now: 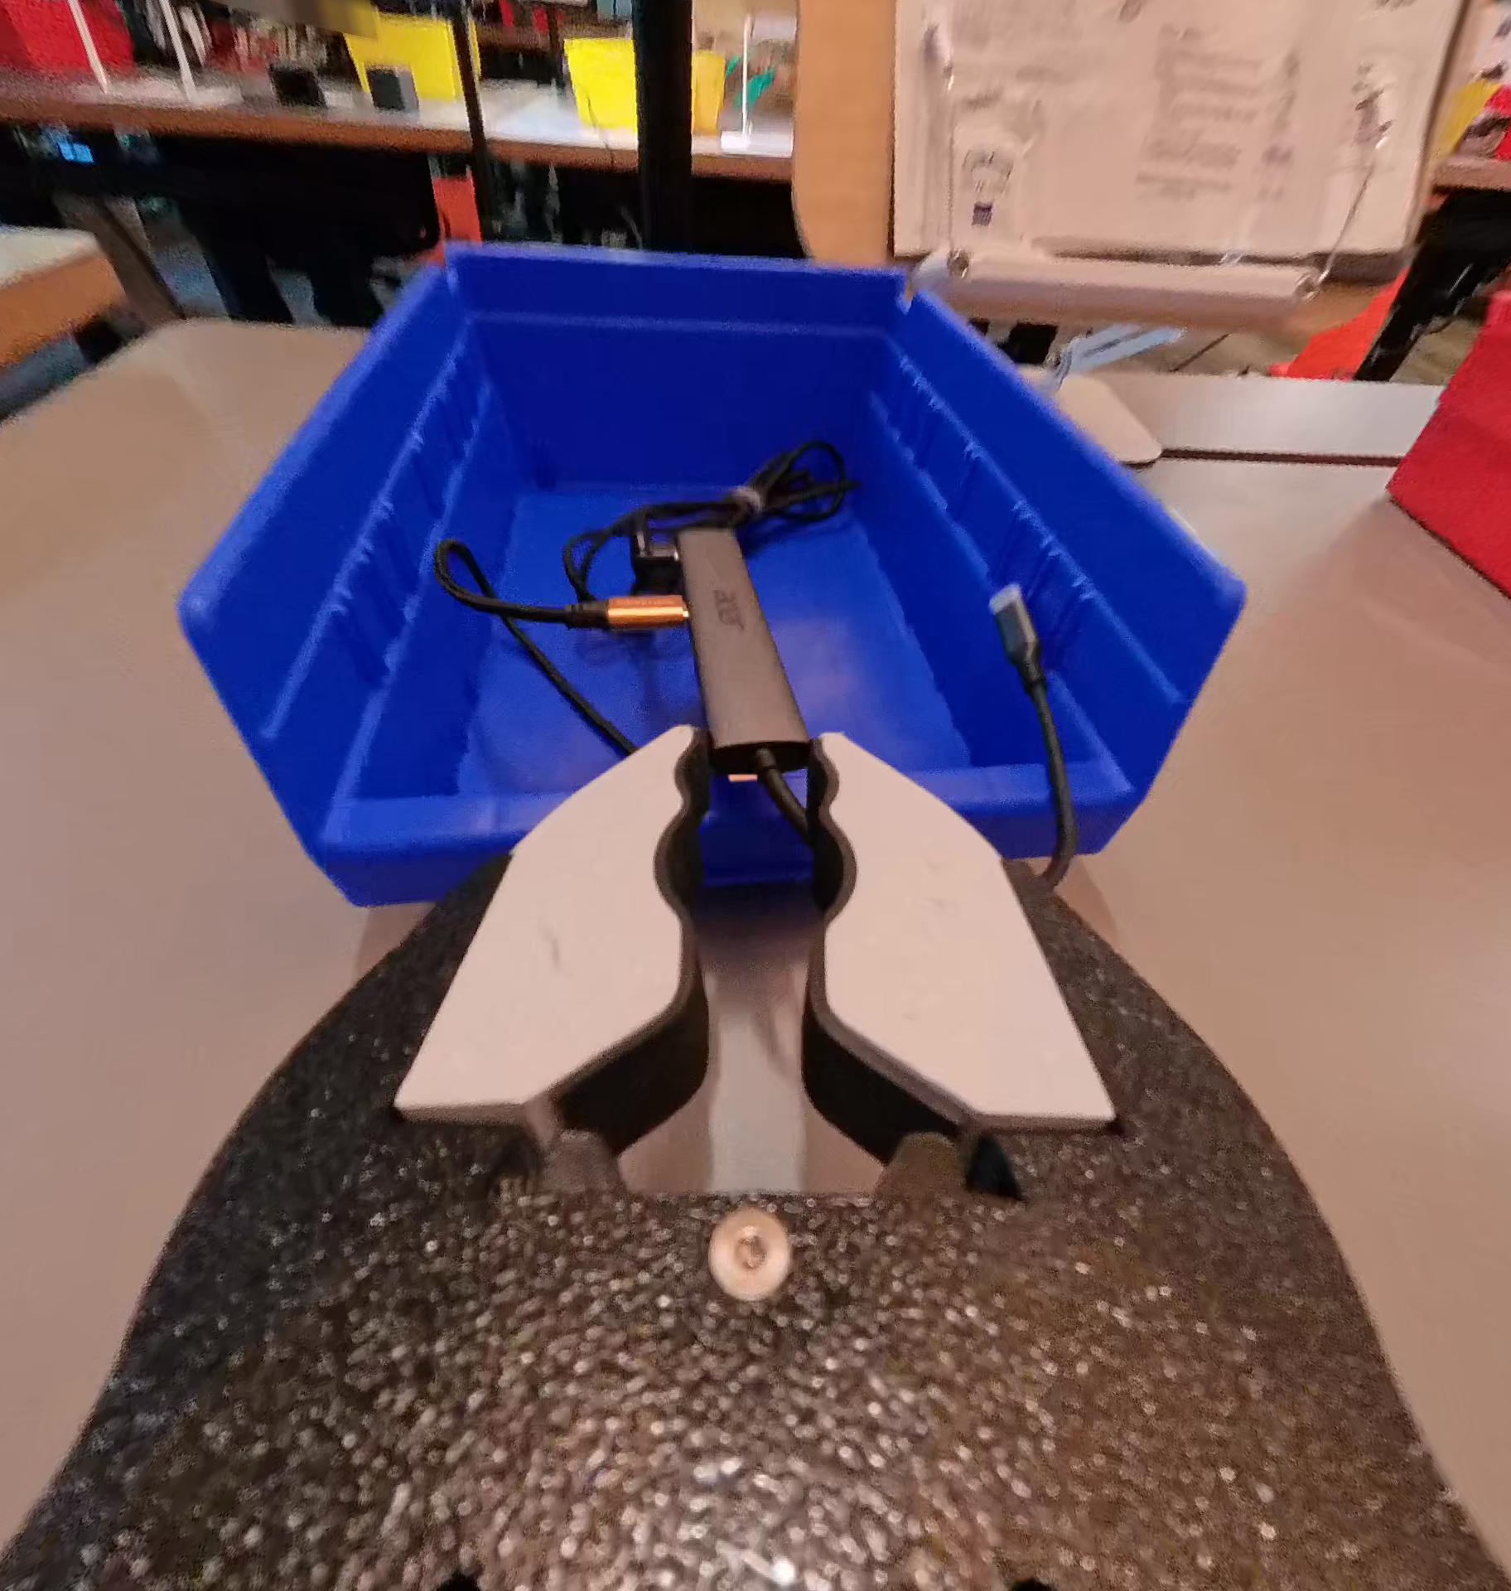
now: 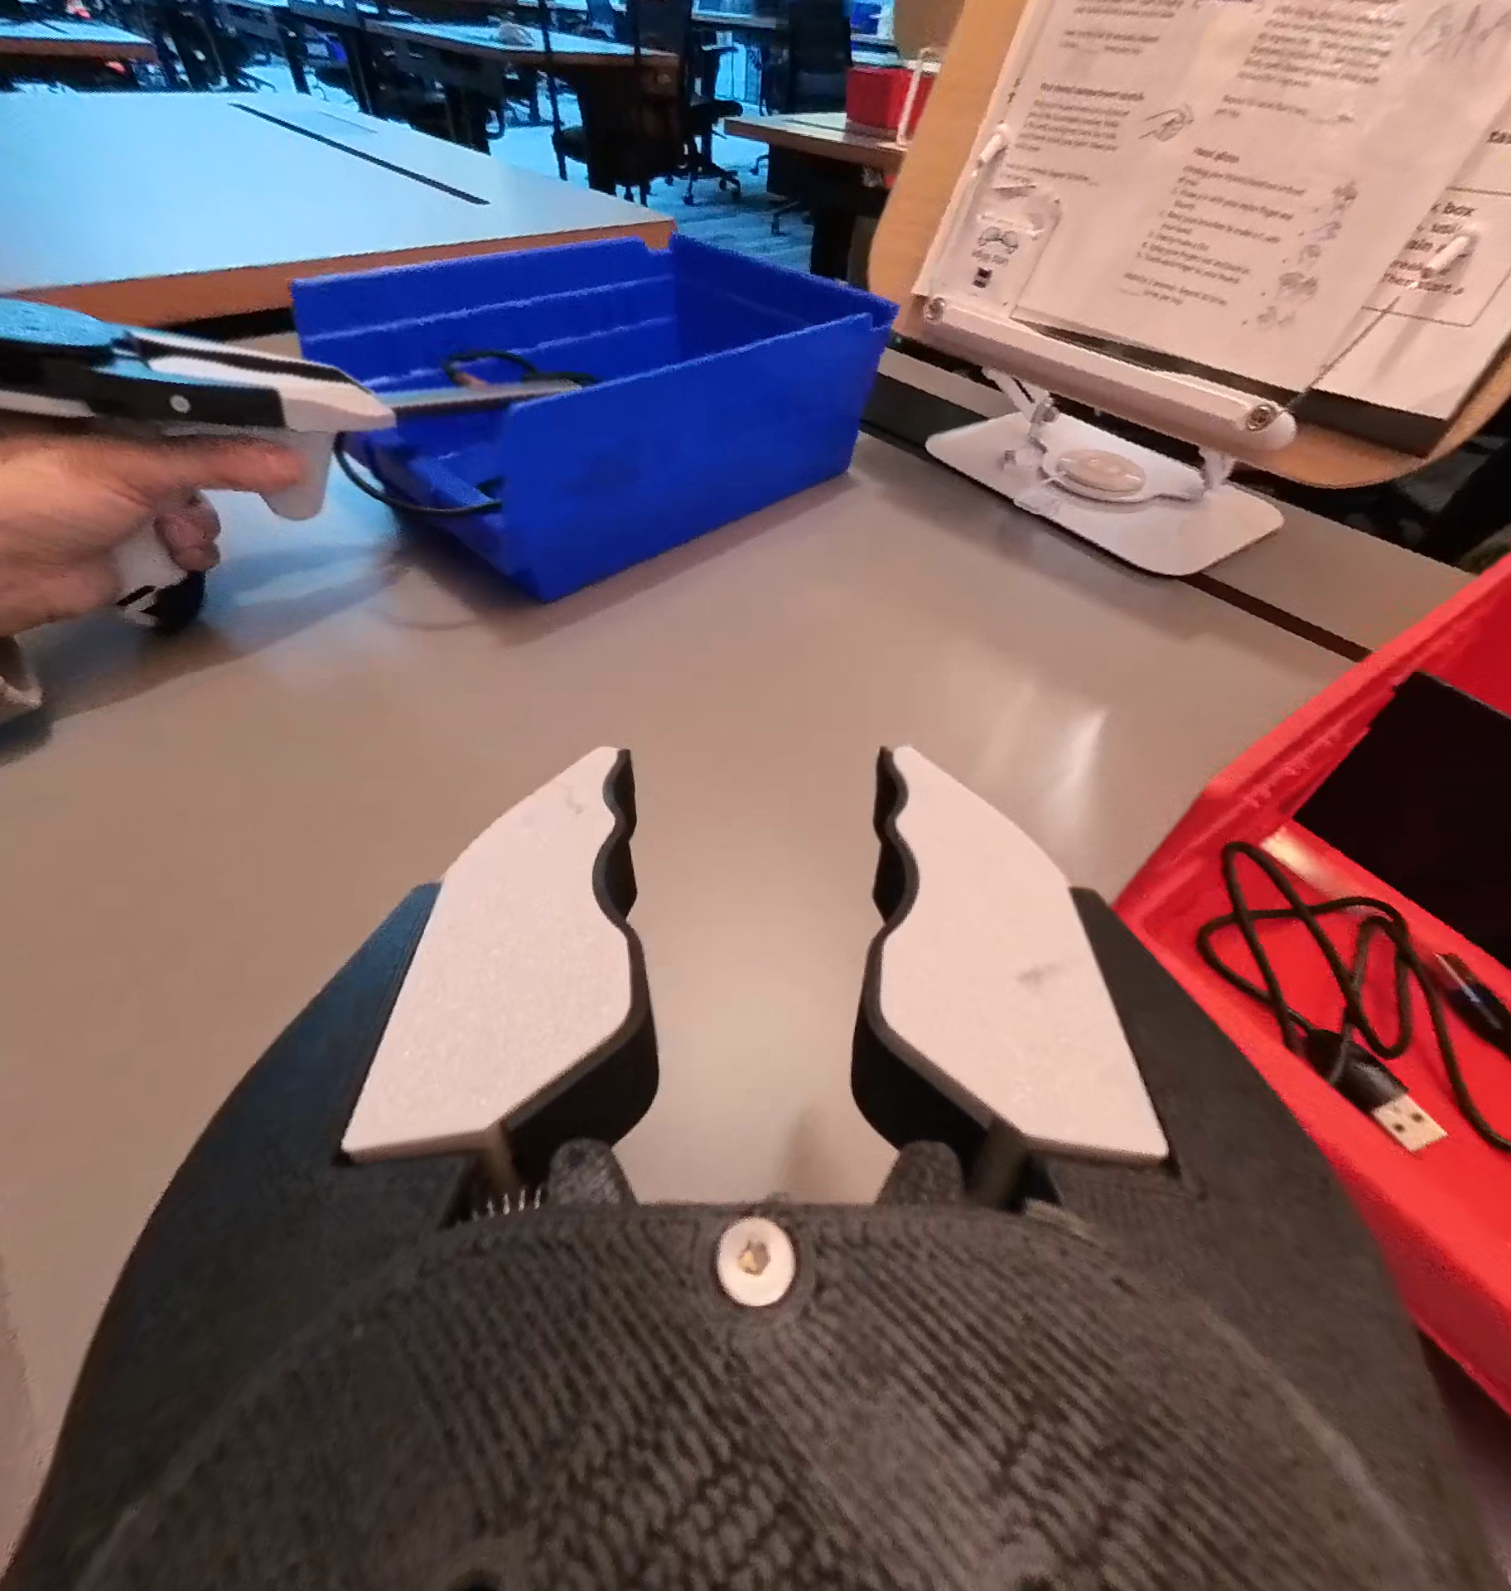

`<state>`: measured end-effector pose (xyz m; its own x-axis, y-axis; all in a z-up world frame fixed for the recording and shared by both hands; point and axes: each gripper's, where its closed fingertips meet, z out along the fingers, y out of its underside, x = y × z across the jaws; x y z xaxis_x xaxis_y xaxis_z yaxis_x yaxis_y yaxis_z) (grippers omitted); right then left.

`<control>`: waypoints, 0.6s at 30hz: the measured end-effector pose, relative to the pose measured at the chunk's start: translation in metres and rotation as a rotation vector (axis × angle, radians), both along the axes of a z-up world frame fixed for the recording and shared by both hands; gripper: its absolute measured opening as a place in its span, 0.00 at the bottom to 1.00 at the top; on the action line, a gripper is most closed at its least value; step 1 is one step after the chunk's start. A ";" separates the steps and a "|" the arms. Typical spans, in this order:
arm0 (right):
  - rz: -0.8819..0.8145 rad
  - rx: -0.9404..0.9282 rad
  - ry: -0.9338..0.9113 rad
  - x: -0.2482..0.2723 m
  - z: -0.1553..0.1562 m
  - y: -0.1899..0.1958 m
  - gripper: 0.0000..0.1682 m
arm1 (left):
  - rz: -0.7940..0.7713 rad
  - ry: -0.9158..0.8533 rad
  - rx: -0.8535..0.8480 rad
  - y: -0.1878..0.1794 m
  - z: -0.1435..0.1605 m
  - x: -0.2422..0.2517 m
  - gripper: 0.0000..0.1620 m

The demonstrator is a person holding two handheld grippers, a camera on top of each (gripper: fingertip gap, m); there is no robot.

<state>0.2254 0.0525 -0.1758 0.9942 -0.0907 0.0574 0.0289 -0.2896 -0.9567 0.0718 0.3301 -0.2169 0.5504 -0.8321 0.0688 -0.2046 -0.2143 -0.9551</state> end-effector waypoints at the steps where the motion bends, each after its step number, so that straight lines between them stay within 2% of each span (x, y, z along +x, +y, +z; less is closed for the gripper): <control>1: 0.018 0.006 -0.002 -0.006 0.001 0.003 0.32 | -0.005 -0.018 0.025 -0.001 0.006 -0.003 0.13; 6: 0.107 0.033 -0.013 -0.034 0.009 0.021 0.32 | -0.072 -0.060 0.216 -0.014 0.053 -0.013 0.13; 10: 0.182 0.168 0.081 -0.060 0.033 0.038 0.32 | -0.114 0.018 0.497 -0.039 0.093 -0.015 0.13; 14: 0.274 0.376 0.266 -0.082 0.069 0.057 0.33 | -0.169 -0.022 0.789 -0.085 0.146 -0.018 0.13; 16: 0.332 0.406 0.346 -0.092 0.082 0.063 0.35 | -0.231 -0.096 0.913 -0.115 0.173 -0.022 0.13; 18: 0.398 0.460 0.408 -0.101 0.099 0.063 0.37 | -0.300 -0.208 0.966 -0.145 0.199 -0.031 0.13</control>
